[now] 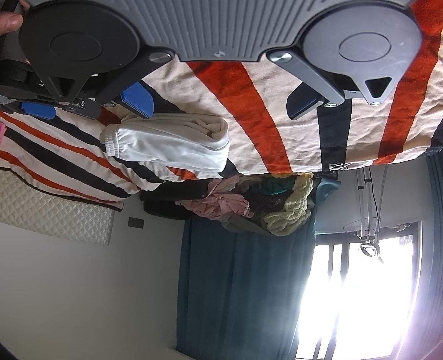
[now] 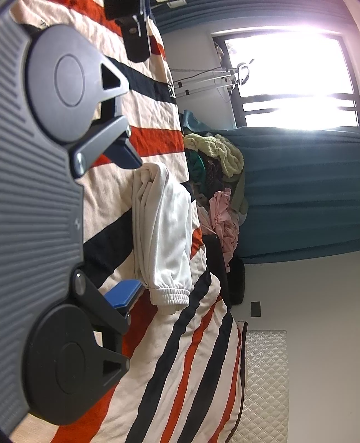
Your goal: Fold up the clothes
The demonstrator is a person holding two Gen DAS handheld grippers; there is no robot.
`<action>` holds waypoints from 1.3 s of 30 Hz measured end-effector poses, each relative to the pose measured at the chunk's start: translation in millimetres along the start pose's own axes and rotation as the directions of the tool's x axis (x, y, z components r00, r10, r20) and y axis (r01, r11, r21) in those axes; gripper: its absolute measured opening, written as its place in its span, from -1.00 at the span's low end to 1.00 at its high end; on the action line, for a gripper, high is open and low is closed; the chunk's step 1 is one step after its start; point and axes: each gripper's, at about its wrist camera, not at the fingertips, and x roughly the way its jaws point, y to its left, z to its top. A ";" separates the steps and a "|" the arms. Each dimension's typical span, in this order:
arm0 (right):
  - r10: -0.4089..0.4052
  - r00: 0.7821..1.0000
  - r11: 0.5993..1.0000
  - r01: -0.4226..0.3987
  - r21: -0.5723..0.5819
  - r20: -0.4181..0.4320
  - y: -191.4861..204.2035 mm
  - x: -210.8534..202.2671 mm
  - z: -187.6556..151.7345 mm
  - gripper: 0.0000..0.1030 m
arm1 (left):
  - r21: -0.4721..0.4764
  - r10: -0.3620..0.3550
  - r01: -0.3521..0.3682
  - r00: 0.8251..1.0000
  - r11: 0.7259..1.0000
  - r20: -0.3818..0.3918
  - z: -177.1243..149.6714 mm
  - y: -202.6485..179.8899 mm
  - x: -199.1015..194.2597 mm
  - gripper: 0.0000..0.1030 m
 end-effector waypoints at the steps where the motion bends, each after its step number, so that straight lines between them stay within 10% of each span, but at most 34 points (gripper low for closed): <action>1: 0.000 1.000 1.000 0.000 0.001 -0.001 0.0 0.0 -0.1 0.71 | 0.000 0.000 0.000 1.000 1.000 0.000 0.1 0.1 0.0 0.99; 16: 0.048 0.992 0.973 -0.020 0.228 -0.118 -28.6 37.3 14.9 0.71 | 0.017 0.007 -0.007 0.999 1.000 -0.042 -0.7 2.9 30.7 0.99; 28: -0.038 0.977 0.704 0.175 0.688 -0.209 -112.6 206.8 21.5 0.71 | 0.214 0.082 -0.049 0.986 0.976 -0.147 -6.2 -13.8 209.5 0.99; 34: -0.118 0.970 0.543 0.244 0.804 -0.214 -172.3 264.4 -28.0 0.48 | 0.355 0.189 -0.169 0.982 0.919 -0.022 -11.6 -23.1 316.2 0.99; 39: -0.087 0.988 0.521 0.156 0.839 -0.130 -173.2 284.8 -42.7 0.48 | 0.482 0.132 -0.099 0.991 0.871 -0.036 -18.9 -30.4 371.3 0.99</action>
